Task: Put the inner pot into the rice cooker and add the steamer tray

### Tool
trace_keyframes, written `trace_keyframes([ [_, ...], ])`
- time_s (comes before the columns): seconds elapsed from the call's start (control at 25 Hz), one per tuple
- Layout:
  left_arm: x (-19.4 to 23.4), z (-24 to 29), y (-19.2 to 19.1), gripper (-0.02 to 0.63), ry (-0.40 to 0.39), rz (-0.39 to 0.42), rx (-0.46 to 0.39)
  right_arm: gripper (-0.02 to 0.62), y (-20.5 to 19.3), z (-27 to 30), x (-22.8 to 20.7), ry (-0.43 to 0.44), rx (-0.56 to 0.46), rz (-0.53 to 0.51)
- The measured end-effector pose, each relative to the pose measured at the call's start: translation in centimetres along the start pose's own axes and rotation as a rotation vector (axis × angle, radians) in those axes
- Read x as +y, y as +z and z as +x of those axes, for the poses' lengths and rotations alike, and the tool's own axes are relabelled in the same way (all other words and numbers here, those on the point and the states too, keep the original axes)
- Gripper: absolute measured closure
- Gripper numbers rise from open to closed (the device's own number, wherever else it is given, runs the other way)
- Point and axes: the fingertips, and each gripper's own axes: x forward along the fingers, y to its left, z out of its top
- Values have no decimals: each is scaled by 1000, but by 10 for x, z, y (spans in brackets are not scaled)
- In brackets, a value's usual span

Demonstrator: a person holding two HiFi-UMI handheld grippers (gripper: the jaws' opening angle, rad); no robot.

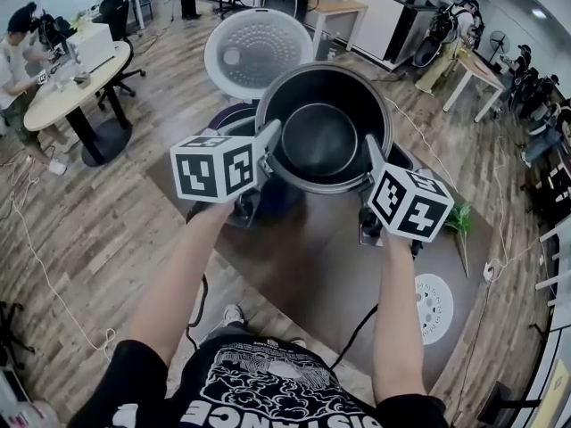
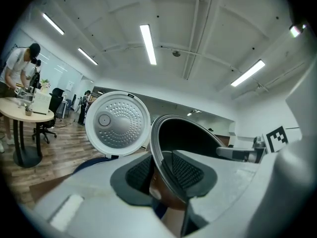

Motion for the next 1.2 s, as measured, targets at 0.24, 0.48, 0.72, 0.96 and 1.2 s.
trace_keyframes([
  [0.24,35,-18,8,484,51,-16,-27,465,0,25,35,58,10,-13],
  [0.48,69,-33,11,484,103,-29,-31,465,-2,49,66,112,23,-23],
  [0.72,100,-43,11,484,131,-44,-23,465,-13,70,92,140,51,-13],
  [0.96,124,-43,3,483,145,-57,26,465,-28,88,106,139,95,20],
  [1.2,136,-36,-4,483,139,-71,55,465,-40,98,109,121,134,42],
])
